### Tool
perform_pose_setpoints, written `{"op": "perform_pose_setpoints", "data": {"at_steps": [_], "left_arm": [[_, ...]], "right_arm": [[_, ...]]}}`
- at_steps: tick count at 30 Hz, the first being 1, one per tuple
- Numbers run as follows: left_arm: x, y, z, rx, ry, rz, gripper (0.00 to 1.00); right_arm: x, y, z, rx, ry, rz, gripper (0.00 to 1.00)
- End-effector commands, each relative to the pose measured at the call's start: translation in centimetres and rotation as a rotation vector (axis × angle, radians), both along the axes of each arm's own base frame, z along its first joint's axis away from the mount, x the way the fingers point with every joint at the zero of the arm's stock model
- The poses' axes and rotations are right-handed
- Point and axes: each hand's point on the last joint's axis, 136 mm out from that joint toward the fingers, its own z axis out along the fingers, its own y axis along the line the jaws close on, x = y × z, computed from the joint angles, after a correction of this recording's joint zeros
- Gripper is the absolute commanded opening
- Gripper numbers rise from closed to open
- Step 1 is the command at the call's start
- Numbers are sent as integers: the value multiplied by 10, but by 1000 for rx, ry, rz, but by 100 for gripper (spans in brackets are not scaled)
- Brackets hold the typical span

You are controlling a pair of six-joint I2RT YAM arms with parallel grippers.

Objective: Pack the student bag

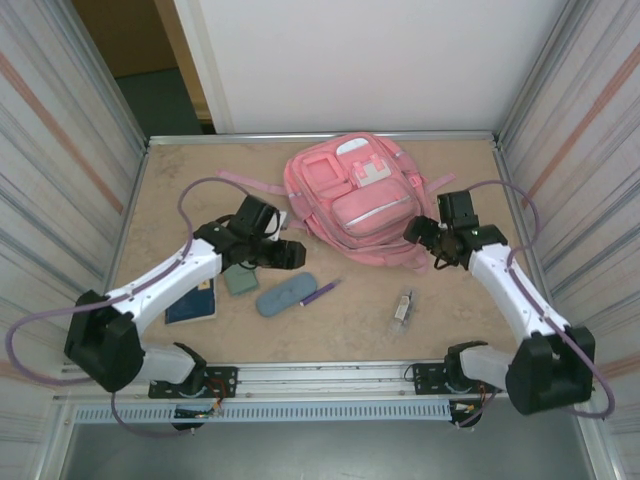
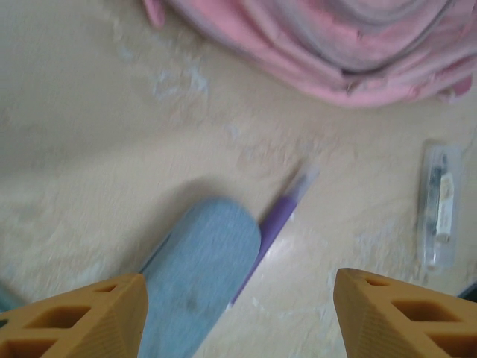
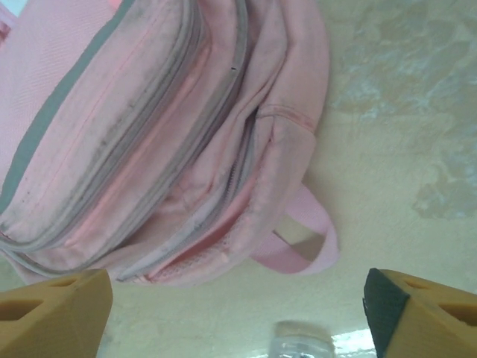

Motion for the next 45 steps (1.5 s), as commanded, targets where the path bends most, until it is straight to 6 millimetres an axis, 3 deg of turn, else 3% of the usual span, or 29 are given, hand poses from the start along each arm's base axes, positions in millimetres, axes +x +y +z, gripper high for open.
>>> {"op": "perform_pose_setpoints", "data": {"at_steps": [1, 5, 10, 13, 16, 19, 23, 33, 37, 39, 41, 45], "left_arm": [[38, -25, 16, -78, -98, 26, 66], [68, -36, 10, -49, -139, 36, 66], [98, -60, 1, -29, -163, 7, 65], [108, -74, -8, -64, -154, 2, 65], [115, -85, -23, -66, -115, -14, 65], [121, -90, -37, -68, -81, 8, 64], [125, -94, -45, -97, -73, 58, 64], [131, -70, -60, 9, -75, 156, 63], [131, -58, -59, 38, -102, 169, 56], [129, -54, -59, 42, -105, 176, 40], [129, -50, -59, 51, -99, 180, 27], [127, -47, -56, 13, -60, 163, 5]], "right_arm": [[23, 2, 1, 112, 43, -44, 82], [63, -9, -21, 289, 106, -166, 73], [120, 7, -37, 485, 125, -169, 67], [138, 10, -42, 502, 128, -202, 66], [144, 4, -61, 474, 158, -250, 68], [144, 11, -74, 511, 208, -240, 60], [134, 30, -73, 536, 215, -219, 46], [72, 112, -39, 472, 168, -72, 44], [51, 131, -27, 433, 114, -47, 48], [46, 131, -18, 424, 75, -58, 51], [47, 118, -10, 394, 41, -71, 56], [64, 71, -1, 249, 0, -85, 63]]}}
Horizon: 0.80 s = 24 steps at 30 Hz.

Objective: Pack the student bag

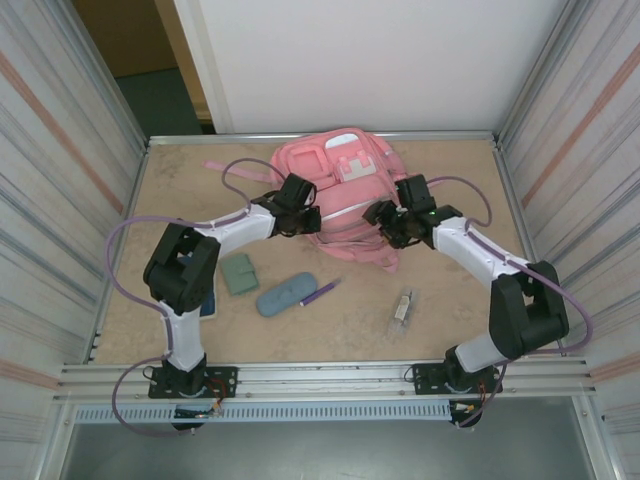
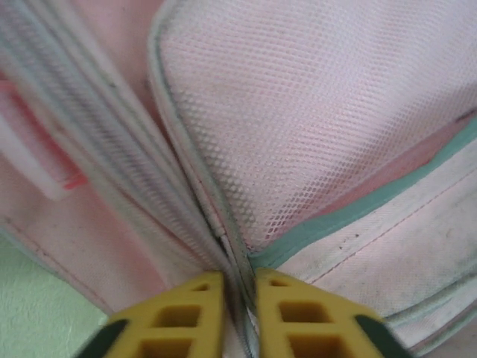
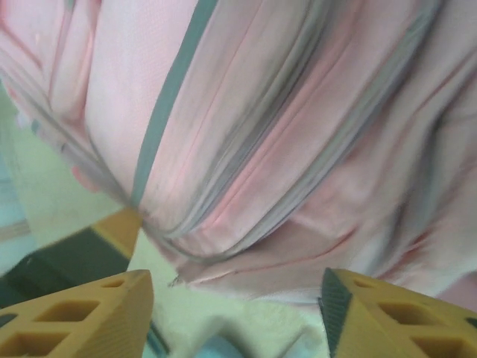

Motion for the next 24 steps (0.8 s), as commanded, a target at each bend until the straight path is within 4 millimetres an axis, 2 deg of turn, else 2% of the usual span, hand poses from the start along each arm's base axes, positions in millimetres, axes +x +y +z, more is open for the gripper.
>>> {"op": "perform_pose_setpoints", "data": {"at_steps": [1, 4, 8, 13, 16, 21, 22, 24], "left_arm": [[-9, 2, 12, -39, 18, -36, 2], [-13, 1, 22, -54, -3, -64, 0], [-17, -3, 29, -76, -3, -95, 0], [-22, 0, 25, -70, 11, -100, 0], [-23, 4, 21, -60, 20, -97, 0], [-19, 8, 14, -56, 34, -88, 31], [-17, 9, 12, -56, 37, -84, 37], [-14, 10, 13, -62, 41, -77, 40]], "right_arm": [[18, -46, 9, -143, -36, -44, 64], [37, -60, -6, -108, -9, -38, 63], [65, -62, -25, -95, -11, 9, 60], [95, -48, -49, -47, 11, 49, 51], [103, -39, -51, -37, 21, 69, 46], [101, -34, -56, -31, 41, 81, 44], [100, -32, -57, -11, 52, 84, 41], [97, -27, -54, 22, 57, 89, 40]]}}
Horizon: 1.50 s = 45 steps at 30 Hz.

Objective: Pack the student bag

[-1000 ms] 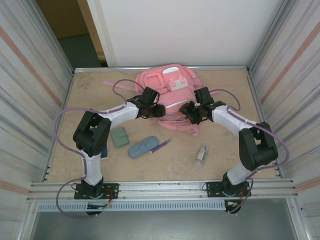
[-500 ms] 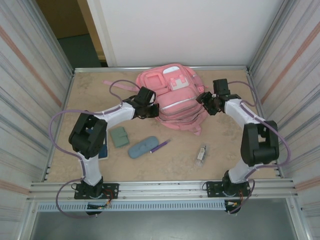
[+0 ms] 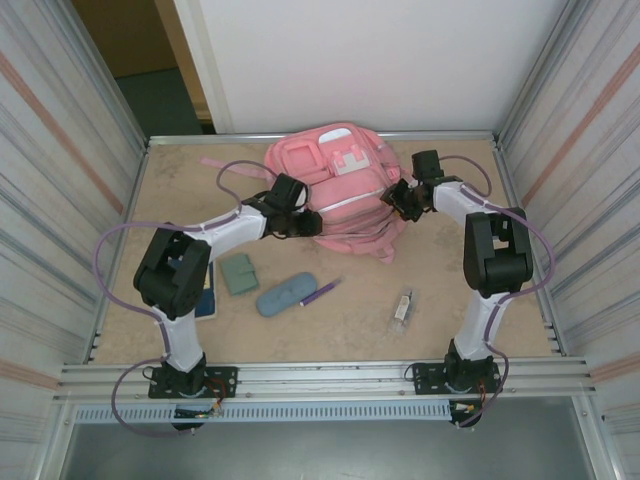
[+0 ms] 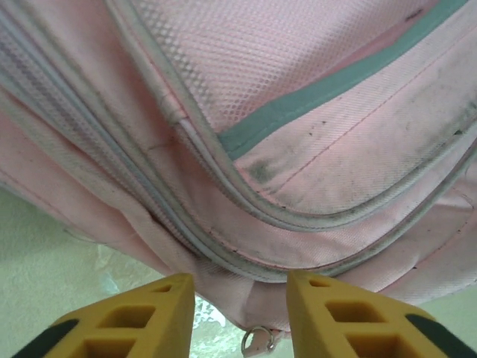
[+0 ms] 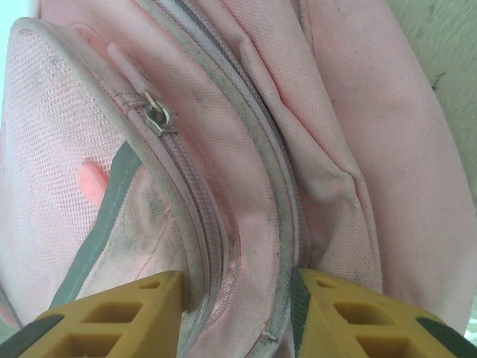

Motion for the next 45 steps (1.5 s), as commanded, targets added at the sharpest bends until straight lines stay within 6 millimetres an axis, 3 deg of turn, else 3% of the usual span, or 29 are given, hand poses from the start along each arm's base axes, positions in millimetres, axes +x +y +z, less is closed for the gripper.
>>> {"op": "perform_pose_setpoints", "data": {"at_steps": [1, 7, 11, 18, 26, 28, 30, 33, 35, 39, 45], "left_arm": [[3, 3, 9, -19, -2, 2, 42], [9, -3, 32, -102, -4, 64, 47], [15, -4, 40, -134, -2, 127, 47], [29, 6, 39, -124, -32, 239, 49], [46, -9, 14, -141, -19, 204, 50], [48, -13, 7, -147, 6, 189, 49], [51, -20, 8, -166, -2, 149, 48], [53, -39, 22, -215, -43, 26, 45], [52, -48, 34, -214, -62, -61, 44], [59, -38, 59, -163, -119, -53, 45], [67, -36, 117, -212, -180, -71, 44]], "right_arm": [[0, 15, 6, 73, 4, 42, 40], [1, 2, 41, 31, -58, 31, 49], [10, -11, 49, -3, -93, 18, 49], [33, 0, 30, 5, -88, 64, 46], [36, 23, -4, 87, -8, 140, 52], [33, 31, 0, 127, -17, 171, 43], [31, 40, 12, 184, -46, 199, 22], [21, 48, 33, 282, -56, 196, 0], [13, 51, 48, 331, -69, 180, 0], [2, 55, 85, 393, -117, 144, 0], [-12, 74, 158, 421, -252, 146, 1]]}}
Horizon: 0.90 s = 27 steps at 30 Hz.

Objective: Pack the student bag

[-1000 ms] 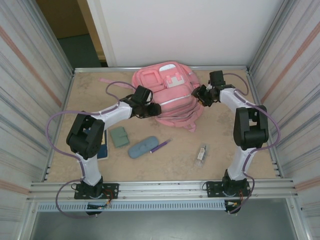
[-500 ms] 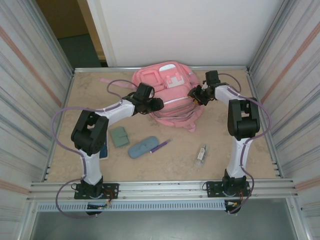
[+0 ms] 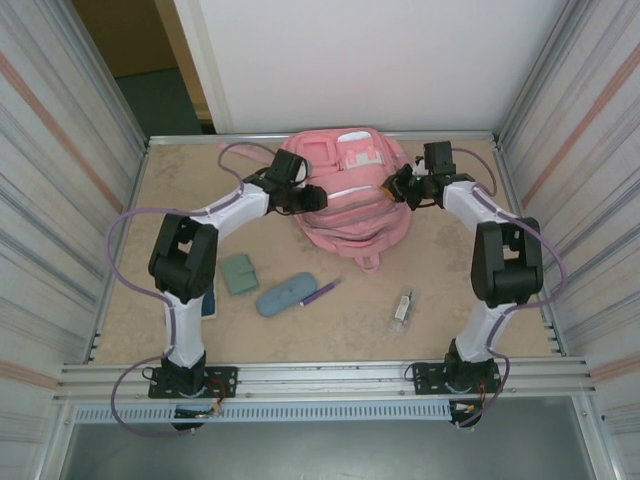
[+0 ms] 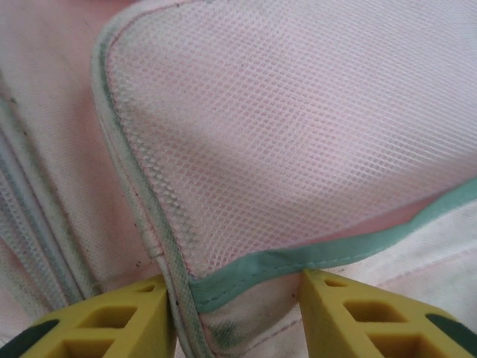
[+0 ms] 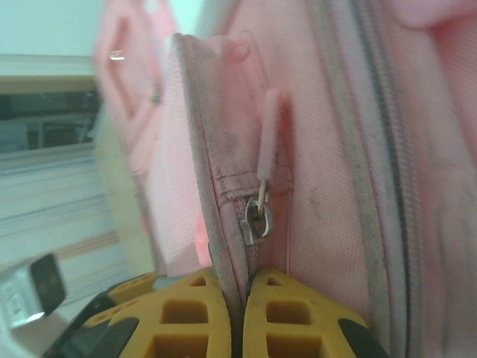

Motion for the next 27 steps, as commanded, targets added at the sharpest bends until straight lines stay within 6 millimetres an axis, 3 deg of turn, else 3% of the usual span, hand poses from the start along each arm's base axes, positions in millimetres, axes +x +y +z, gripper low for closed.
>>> {"op": "perform_pose_setpoints", "data": {"at_steps": [1, 4, 7, 19, 23, 27], "left_arm": [[8, -22, 91, -124, -184, -89, 45], [7, -27, 116, -189, -199, -79, 44], [6, -29, 139, -242, -227, -74, 43], [22, -28, 175, -307, -302, -22, 42], [23, -34, 171, -292, -272, -54, 42], [15, -32, 146, -293, -216, -53, 42]], "right_arm": [[-19, 54, 87, 169, -149, 127, 1], [-26, 70, 112, 245, -171, 132, 1], [-29, 76, 123, 252, -187, 98, 0], [-45, 65, 123, 180, -206, 23, 1], [-52, 55, 108, 69, -209, -7, 3], [-63, 50, 77, 14, -143, -13, 5]]}}
